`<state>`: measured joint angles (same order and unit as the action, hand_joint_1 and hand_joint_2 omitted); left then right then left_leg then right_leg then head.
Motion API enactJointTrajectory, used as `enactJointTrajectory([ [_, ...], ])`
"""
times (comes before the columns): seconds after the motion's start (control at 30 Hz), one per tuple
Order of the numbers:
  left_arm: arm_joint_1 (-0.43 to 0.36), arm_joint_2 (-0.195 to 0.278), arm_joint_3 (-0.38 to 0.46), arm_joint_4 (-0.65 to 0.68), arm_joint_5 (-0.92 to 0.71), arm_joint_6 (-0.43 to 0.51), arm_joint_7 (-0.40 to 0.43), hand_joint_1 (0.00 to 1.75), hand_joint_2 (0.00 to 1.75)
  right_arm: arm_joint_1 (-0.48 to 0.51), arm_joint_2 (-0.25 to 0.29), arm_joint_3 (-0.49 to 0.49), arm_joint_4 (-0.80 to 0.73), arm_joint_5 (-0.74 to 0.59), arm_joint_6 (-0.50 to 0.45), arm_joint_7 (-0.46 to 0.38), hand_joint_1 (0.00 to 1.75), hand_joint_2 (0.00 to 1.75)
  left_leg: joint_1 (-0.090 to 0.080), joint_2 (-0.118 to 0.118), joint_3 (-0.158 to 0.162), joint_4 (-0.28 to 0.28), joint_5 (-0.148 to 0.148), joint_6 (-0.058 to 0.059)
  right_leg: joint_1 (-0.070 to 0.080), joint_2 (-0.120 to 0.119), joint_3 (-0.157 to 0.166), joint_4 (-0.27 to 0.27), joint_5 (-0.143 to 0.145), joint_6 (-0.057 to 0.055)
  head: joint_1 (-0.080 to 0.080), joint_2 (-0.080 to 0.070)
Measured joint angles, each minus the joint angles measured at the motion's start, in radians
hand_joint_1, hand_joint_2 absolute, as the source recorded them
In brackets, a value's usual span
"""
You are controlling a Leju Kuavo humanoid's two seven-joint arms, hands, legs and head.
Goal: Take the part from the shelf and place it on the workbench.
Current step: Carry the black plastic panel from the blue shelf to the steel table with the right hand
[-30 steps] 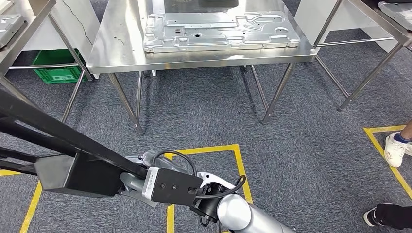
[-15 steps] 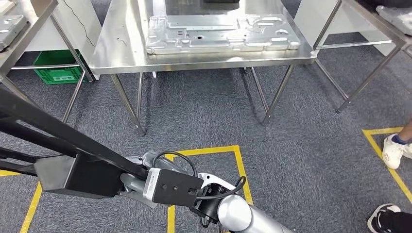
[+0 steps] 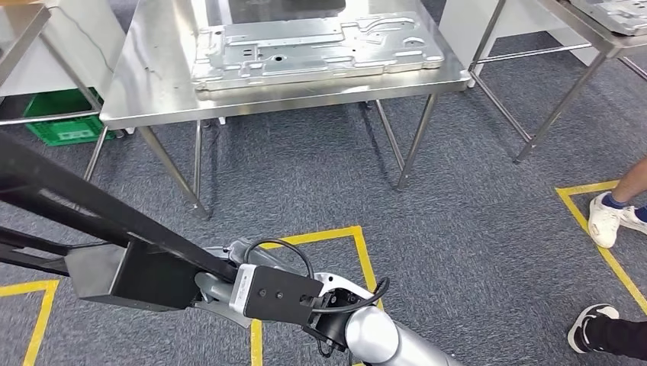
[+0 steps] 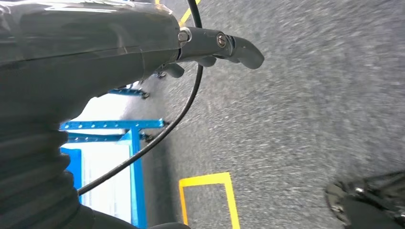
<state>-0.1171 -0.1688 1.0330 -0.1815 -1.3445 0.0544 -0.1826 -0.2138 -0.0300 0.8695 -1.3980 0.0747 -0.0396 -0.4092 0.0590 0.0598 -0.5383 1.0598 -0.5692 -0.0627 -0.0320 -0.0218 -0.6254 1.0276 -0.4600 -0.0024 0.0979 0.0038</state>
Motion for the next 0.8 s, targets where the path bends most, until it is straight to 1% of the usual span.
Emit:
enactJointTrajectory([
  [0.03, 0.001, 0.0, 0.0, 0.0, 0.0, 0.0, -0.004, 0.0, 1.75, 0.0, 0.001, 0.0, 0.0, 0.0, 0.0, 0.0, 1.75, 0.0, -0.002, -0.022, -0.03, 0.066, -0.034, 0.003, 0.0, 0.007, 0.001, 0.0, -0.001, -0.006, -0.001, 0.0],
  [0.07, 0.002, 0.0, 0.0, 0.0, 0.0, 0.0, -0.009, 0.0, 1.75, 0.0, 0.001, 0.0, 0.0, 0.0, 0.0, 0.0, 1.75, 0.0, -0.006, -0.039, -0.069, 0.143, -0.066, 0.007, 0.003, 0.016, 0.001, 0.0, -0.002, -0.011, -0.002, 0.0],
  [0.1, 0.004, 0.0, 0.0, 0.0, 0.0, 0.0, -0.013, 0.0, 1.75, 0.001, 0.002, 0.0, 0.0, 0.0, 0.001, 0.0, 1.75, 0.0, -0.011, -0.048, -0.106, 0.211, -0.087, 0.009, 0.006, 0.025, 0.002, 0.0, -0.002, -0.014, -0.002, 0.0],
  [0.13, 0.007, 0.0, 0.0, 0.0, 0.0, 0.0, -0.013, 0.0, 1.75, 0.001, 0.002, 0.001, 0.0, 0.0, 0.001, 0.0, 1.75, 0.0, -0.015, -0.052, -0.131, 0.25, -0.089, 0.013, 0.009, 0.036, 0.004, 0.0, -0.003, -0.016, -0.002, 0.0],
  [0.17, 0.008, 0.001, 0.001, 0.0, 0.0, 0.0, -0.012, 0.0, 1.75, 0.002, 0.002, 0.002, 0.0, 0.0, 0.001, 0.0, 1.75, 0.0, -0.018, -0.055, -0.138, 0.249, -0.07, 0.018, 0.011, 0.047, 0.007, 0.001, -0.004, -0.017, -0.002, 0.0],
  [0.2, 0.009, 0.001, 0.001, 0.0, 0.0, 0.0, -0.01, 0.0, 1.75, 0.003, 0.002, 0.002, 0.0, 0.0, 0.001, 0.0, 1.75, 0.0, -0.021, -0.058, -0.127, 0.208, -0.035, 0.024, 0.013, 0.057, 0.01, 0.001, -0.005, -0.017, -0.002, 0.0],
  [0.23, 0.009, 0.0, 0.001, 0.0, 0.0, 0.0, -0.009, 0.0, 1.75, 0.003, 0.002, 0.002, 0.0, 0.0, 0.001, 0.0, 1.75, 0.0, -0.022, -0.065, -0.105, 0.141, 0.009, 0.03, 0.013, 0.066, 0.013, 0.001, -0.007, -0.016, -0.002, 0.0],
  [0.27, 0.01, 0.0, 0.001, 0.0, 0.0, 0.0, -0.011, 0.0, 1.75, 0.002, 0.002, 0.002, 0.0, 0.0, 0.001, 0.0, 1.75, 0.0, -0.024, -0.081, -0.083, 0.077, 0.042, 0.034, 0.015, 0.073, 0.014, 0.003, -0.008, -0.014, -0.002, 0.0],
  [0.3, 0.01, 0.0, 0.001, 0.0, 0.0, 0.0, -0.016, 0.0, 1.75, 0.002, 0.002, 0.002, 0.0, 0.0, 0.001, 0.0, 1.75, 0.0, -0.024, -0.094, -0.066, 0.028, 0.061, 0.037, 0.016, 0.08, 0.012, 0.004, -0.009, -0.01, -0.002, 0.0],
  [0.33, 0.01, 0.0, 0.0, 0.0, 0.0, 0.0, -0.023, 0.0, 1.75, 0.002, 0.002, 0.002, 0.0, -0.001, 0.001, 0.0, 1.75, 0.0, -0.025, -0.106, -0.057, 0.0, 0.068, 0.039, 0.017, 0.086, 0.009, 0.005, -0.008, -0.005, -0.002, 0.0],
  [0.37, 0.01, 0.0, 0.0, 0.0, 0.0, 0.0, -0.032, 0.0, 1.75, 0.002, 0.002, 0.002, 0.0, -0.001, 0.001, 0.0, 1.75, 0.0, -0.028, -0.111, -0.056, -0.007, 0.065, 0.04, 0.018, 0.091, 0.006, 0.005, -0.006, 0.0, -0.002, 0.0],
  [0.4, 0.01, 0.0, 0.001, 0.0, 0.0, 0.0, -0.037, 0.0, 1.75, 0.003, 0.002, 0.002, 0.0, -0.001, 0.0, -0.001, 1.75, 0.0, -0.028, -0.108, -0.056, -0.01, 0.065, 0.043, 0.016, 0.096, 0.004, 0.003, -0.003, 0.005, -0.002, 0.0],
  [0.43, 0.01, 0.0, 0.001, 0.0, 0.0, 0.0, -0.038, 0.0, 1.75, 0.004, 0.002, 0.002, 0.0, 0.0, -0.003, -0.002, 1.75, 0.0, -0.028, -0.103, -0.055, -0.012, 0.067, 0.047, 0.014, 0.094, 0.003, 0.004, -0.005, 0.009, -0.002, 0.0],
  [0.47, 0.01, 0.0, 0.001, 0.0, 0.0, 0.0, -0.035, 0.0, 1.75, 0.004, 0.002, 0.001, 0.0, 0.0, -0.006, -0.004, 1.75, 0.0, -0.026, -0.098, -0.054, -0.015, 0.069, 0.053, 0.014, 0.086, -0.002, 0.015, -0.014, 0.012, -0.001, 0.0],
  [0.5, 0.01, 0.0, 0.001, 0.0, 0.0, 0.0, -0.032, 0.0, 1.75, 0.004, 0.002, 0.0, 0.0, 0.001, -0.01, -0.007, 1.75, 0.0, -0.025, -0.091, -0.053, -0.018, 0.071, 0.06, 0.014, 0.074, -0.017, 0.047, -0.034, 0.015, 0.0, 0.0],
  [0.53, 0.01, 0.0, 0.001, 0.0, 0.0, 0.0, -0.031, 0.0, 1.75, 0.003, 0.002, 0.0, 0.0, 0.002, -0.014, -0.008, 1.75, 0.0, -0.025, -0.085, -0.052, -0.019, 0.072, 0.065, 0.014, 0.06, -0.042, 0.1, -0.064, 0.017, 0.002, 0.0],
  [0.57, 0.01, 0.0, 0.001, 0.0, 0.0, 0.0, -0.03, 0.0, 1.75, 0.003, 0.002, 0.0, 0.0, 0.003, -0.016, -0.009, 1.75, 0.0, -0.027, -0.079, -0.052, -0.019, 0.072, 0.069, 0.015, 0.049, -0.074, 0.168, -0.097, 0.018, 0.003, 0.0],
  [0.6, 0.011, 0.0, 0.001, 0.0, 0.0, 0.0, -0.031, 0.0, 1.75, 0.004, 0.002, -0.001, 0.0, 0.004, -0.017, -0.009, 1.75, 0.0, -0.029, -0.073, -0.053, -0.019, 0.072, 0.071, 0.014, 0.044, -0.106, 0.235, -0.122, 0.018, 0.003, 0.0],
  [0.63, 0.011, 0.0, 0.001, 0.0, 0.0, 0.0, -0.031, 0.0, 1.75, 0.005, 0.002, 0.0, 0.0, 0.004, -0.018, -0.009, 1.75, 0.0, -0.03, -0.068, -0.052, -0.019, 0.072, 0.072, 0.014, 0.042, -0.126, 0.278, -0.133, 0.019, 0.003, 0.0],
  [0.67, 0.012, 0.0, 0.001, 0.0, 0.0, 0.0, -0.031, 0.0, 1.75, 0.006, 0.002, 0.0, 0.0, 0.004, -0.02, -0.009, 1.75, 0.0, -0.031, -0.064, -0.052, -0.019, 0.072, 0.072, 0.014, 0.04, -0.128, 0.285, -0.125, 0.018, 0.003, 0.0],
  [0.7, 0.012, -0.001, 0.001, 0.0, 0.0, 0.0, -0.031, 0.0, 1.75, 0.006, 0.001, -0.001, 0.0, 0.004, -0.021, -0.009, 1.75, 0.0, -0.032, -0.061, -0.051, -0.019, 0.071, 0.072, 0.014, 0.039, -0.11, 0.251, -0.099, 0.017, 0.003, 0.0],
  [0.73, 0.011, -0.001, 0.001, 0.0, 0.0, 0.0, -0.031, 0.0, 1.75, 0.006, 0.001, -0.001, 0.0, 0.005, -0.022, -0.009, 1.75, 0.0, -0.033, -0.06, -0.05, -0.019, 0.071, 0.071, 0.015, 0.037, -0.075, 0.184, -0.065, 0.014, 0.003, 0.0],
  [0.77, 0.011, -0.001, 0.001, 0.0, 0.001, 0.0, -0.031, 0.0, 1.75, 0.006, 0.001, -0.001, 0.0, 0.005, -0.023, -0.009, 1.75, 0.0, -0.034, -0.06, -0.049, -0.019, 0.07, 0.07, 0.018, 0.032, -0.037, 0.112, -0.037, 0.009, 0.003, 0.0],
  [0.8, 0.011, -0.001, 0.001, 0.0, 0.001, 0.0, -0.03, 0.0, 1.75, 0.006, 0.002, -0.001, -0.001, 0.005, -0.023, -0.009, 1.75, 0.0, -0.037, -0.06, -0.05, -0.018, 0.069, 0.068, 0.021, 0.029, -0.006, 0.051, -0.019, 0.005, 0.003, 0.0],
])
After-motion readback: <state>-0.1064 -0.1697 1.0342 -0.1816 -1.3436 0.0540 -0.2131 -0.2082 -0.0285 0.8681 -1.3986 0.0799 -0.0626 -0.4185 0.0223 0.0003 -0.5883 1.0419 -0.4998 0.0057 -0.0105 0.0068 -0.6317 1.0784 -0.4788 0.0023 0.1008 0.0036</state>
